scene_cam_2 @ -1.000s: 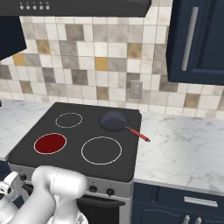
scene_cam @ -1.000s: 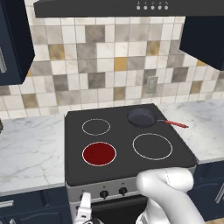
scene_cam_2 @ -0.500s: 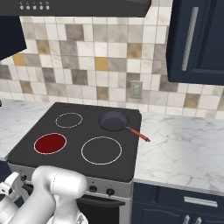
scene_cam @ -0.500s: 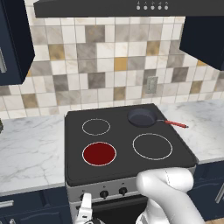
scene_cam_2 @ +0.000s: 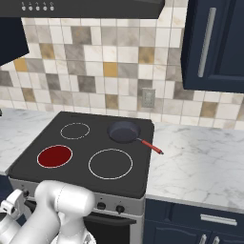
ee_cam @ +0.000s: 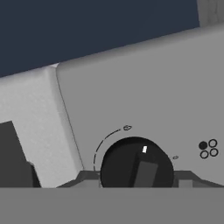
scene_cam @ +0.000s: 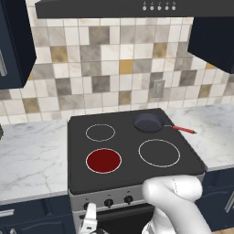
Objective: Turn off the front left burner of the stove.
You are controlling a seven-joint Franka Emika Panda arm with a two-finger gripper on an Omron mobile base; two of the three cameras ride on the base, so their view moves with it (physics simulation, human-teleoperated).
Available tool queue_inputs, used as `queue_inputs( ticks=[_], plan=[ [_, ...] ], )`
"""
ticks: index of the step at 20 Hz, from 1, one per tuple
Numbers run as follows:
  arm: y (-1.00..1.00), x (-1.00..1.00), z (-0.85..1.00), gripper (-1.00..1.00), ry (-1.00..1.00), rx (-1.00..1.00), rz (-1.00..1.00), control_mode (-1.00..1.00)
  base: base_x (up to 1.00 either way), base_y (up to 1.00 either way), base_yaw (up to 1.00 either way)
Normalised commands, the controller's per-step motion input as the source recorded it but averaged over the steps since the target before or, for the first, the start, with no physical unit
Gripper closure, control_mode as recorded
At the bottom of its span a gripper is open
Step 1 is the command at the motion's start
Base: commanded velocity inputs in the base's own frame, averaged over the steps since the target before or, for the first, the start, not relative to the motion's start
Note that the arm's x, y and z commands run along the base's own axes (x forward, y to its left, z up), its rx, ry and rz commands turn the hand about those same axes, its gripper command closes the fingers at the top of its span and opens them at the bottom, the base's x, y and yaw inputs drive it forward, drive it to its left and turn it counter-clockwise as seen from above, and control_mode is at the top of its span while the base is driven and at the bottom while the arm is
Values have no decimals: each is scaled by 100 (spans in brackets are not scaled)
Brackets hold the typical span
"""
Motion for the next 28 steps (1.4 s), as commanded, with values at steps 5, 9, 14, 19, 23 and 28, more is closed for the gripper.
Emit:
queue_inputs(
  ticks=[5, 9, 14, 19, 23, 28],
  plan=[
    [20, 18, 19, 100, 0, 17, 0, -100, 0, 0, 0],
    [22, 14, 13, 100, 0, 22, 0, -100, 0, 0, 0],
    [22, 14, 9, 100, 0, 24, 0, -100, 0, 0, 0],
    [22, 22, 24, 100, 0, 26, -1, -100, 0, 0, 0],
    [23, 23, 25, 100, 0, 29, -4, -100, 0, 0, 0],
    [22, 30, 28, 100, 0, 31, -7, -100, 0, 0, 0]
  ],
)
